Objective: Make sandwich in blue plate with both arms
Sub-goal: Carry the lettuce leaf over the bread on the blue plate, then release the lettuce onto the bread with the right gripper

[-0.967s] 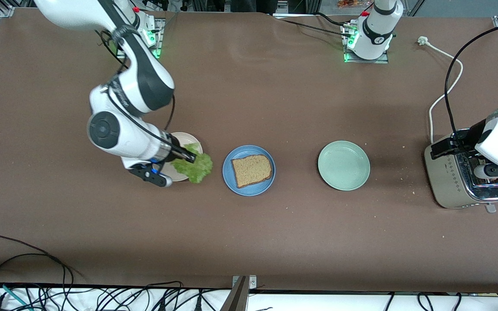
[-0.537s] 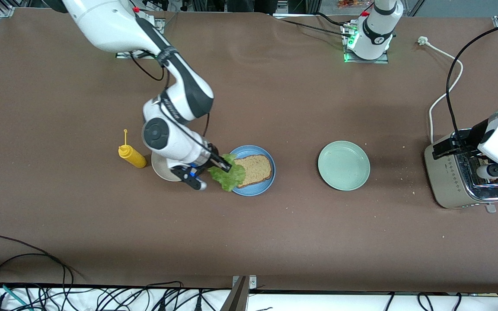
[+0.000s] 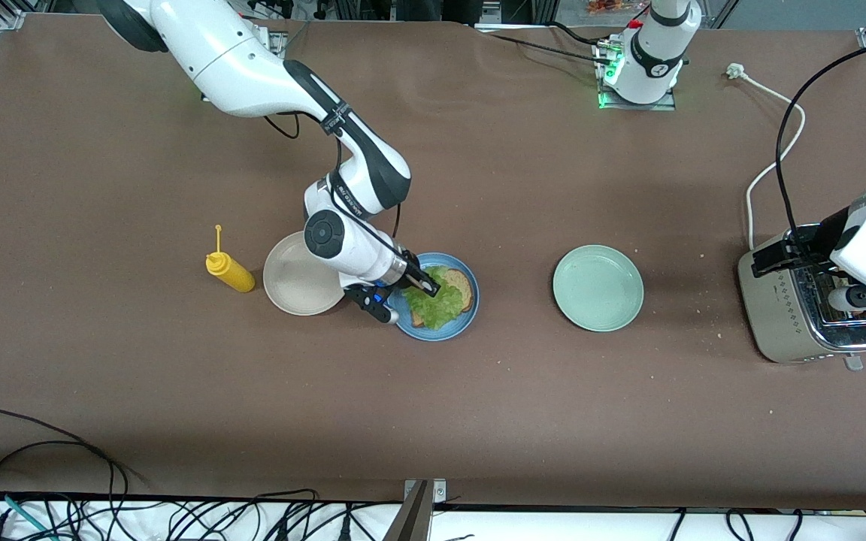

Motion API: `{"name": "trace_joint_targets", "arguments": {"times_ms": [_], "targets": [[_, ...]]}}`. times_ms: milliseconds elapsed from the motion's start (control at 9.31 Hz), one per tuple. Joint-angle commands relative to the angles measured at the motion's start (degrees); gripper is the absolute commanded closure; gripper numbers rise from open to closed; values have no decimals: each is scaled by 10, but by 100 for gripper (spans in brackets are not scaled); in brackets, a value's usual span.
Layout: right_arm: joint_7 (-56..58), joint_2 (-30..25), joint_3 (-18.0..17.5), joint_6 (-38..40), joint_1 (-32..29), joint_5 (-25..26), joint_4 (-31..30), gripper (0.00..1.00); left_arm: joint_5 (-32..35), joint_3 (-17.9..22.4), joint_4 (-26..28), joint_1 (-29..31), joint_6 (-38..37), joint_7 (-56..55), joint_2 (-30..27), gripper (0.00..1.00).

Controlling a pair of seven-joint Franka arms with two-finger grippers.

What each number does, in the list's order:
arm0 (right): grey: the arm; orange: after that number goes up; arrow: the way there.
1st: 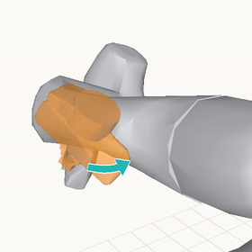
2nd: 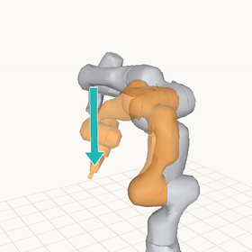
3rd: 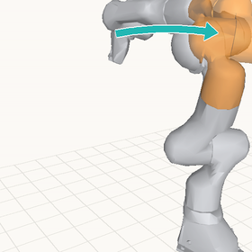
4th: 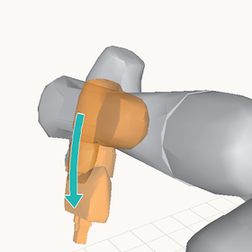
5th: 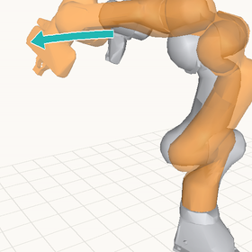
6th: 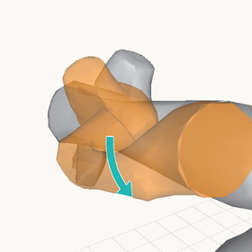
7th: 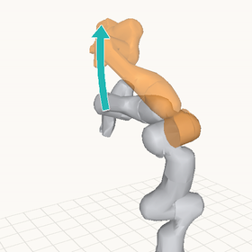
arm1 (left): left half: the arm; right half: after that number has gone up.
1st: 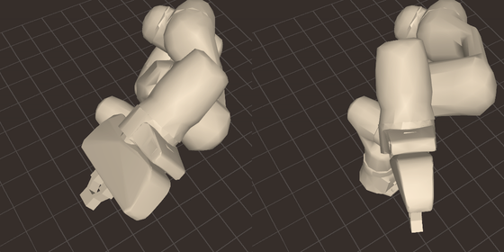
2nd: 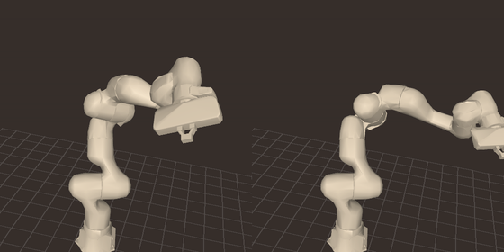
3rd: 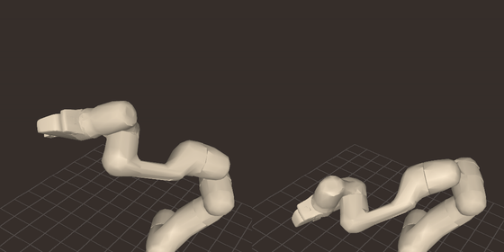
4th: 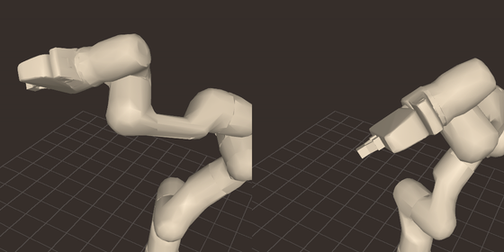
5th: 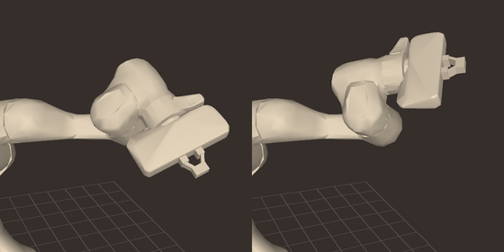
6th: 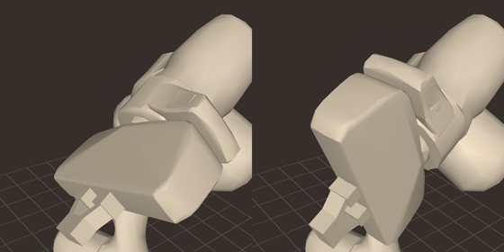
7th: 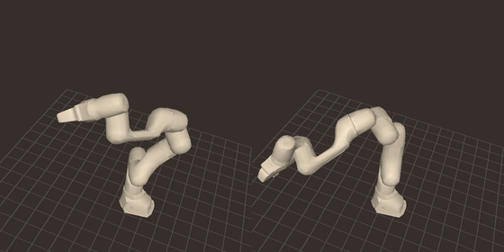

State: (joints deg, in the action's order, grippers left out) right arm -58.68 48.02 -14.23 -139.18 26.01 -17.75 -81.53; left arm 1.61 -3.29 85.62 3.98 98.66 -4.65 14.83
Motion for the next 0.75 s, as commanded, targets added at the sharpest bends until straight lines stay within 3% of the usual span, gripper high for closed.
{"name": "trace_joint_targets", "arguments": {"times_ms": [0, 215, 645], "targets": [[0, 4, -3, 9, 3, -22, 21, 0, -11, -1, 0, 2, -7, 13, -3, 0], [5, -29, 1, 53, 0, -12, 22, 0, -10, -1, 0, 2, -7, 13, -2, 0], [102, -136, 70, 250, -3, 83, 22, 0, -10, -1, -2, -1, -7, 8, -1, 0]]}}
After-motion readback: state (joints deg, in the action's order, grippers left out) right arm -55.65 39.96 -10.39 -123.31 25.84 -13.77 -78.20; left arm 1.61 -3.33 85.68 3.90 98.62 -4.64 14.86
